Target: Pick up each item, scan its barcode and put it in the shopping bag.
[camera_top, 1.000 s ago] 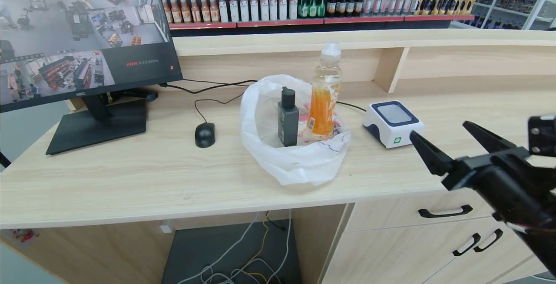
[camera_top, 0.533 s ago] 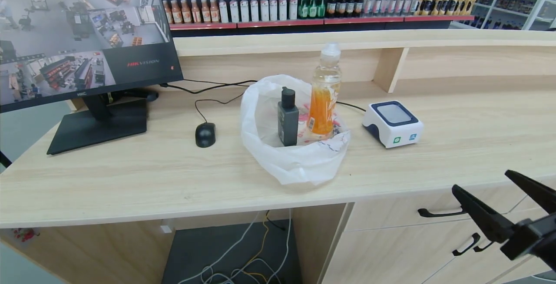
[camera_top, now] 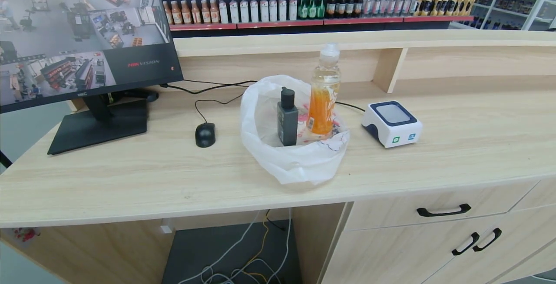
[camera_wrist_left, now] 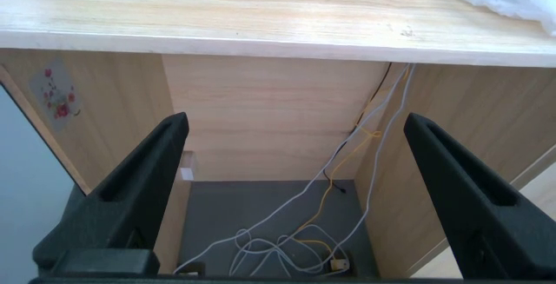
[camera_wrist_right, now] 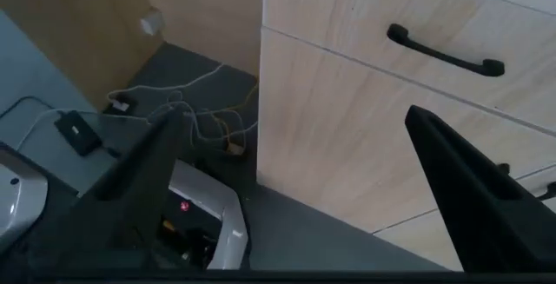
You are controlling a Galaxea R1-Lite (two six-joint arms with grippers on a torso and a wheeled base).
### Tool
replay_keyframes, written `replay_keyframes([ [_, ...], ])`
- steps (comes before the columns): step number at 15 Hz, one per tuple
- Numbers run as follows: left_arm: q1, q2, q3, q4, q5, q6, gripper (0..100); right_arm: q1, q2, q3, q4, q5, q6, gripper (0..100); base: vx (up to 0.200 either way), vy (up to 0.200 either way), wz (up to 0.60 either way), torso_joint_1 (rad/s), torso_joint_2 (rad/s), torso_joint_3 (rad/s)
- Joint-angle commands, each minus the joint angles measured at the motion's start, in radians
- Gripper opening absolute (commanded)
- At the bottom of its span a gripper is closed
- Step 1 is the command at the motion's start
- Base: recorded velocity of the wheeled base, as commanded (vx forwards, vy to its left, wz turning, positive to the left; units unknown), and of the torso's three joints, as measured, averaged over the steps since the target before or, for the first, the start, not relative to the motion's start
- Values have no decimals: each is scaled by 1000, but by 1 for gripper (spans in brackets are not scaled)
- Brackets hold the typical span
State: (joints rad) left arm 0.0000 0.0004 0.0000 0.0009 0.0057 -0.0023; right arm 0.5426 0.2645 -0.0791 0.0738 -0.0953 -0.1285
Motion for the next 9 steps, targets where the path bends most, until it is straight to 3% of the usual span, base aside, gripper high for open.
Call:
replay_keyframes([
  [1,0,0,0,-1,0,-1,100,22,-218,-24,78,5,-11,100,0,0,0,0,0,0],
  [4,0,0,0,-1,0,-1,100,-47,-205,-24,78,0,-3,100,0,0,0,0,0,0],
  [7,0,0,0,1,0,-1,100,-257,-154,-24,78,3,12,100,0,0,0,0,0,0],
  [9,0,0,0,1,0,-1,100,-317,-159,-24,78,5,13,100,0,0,0,0,0,0],
])
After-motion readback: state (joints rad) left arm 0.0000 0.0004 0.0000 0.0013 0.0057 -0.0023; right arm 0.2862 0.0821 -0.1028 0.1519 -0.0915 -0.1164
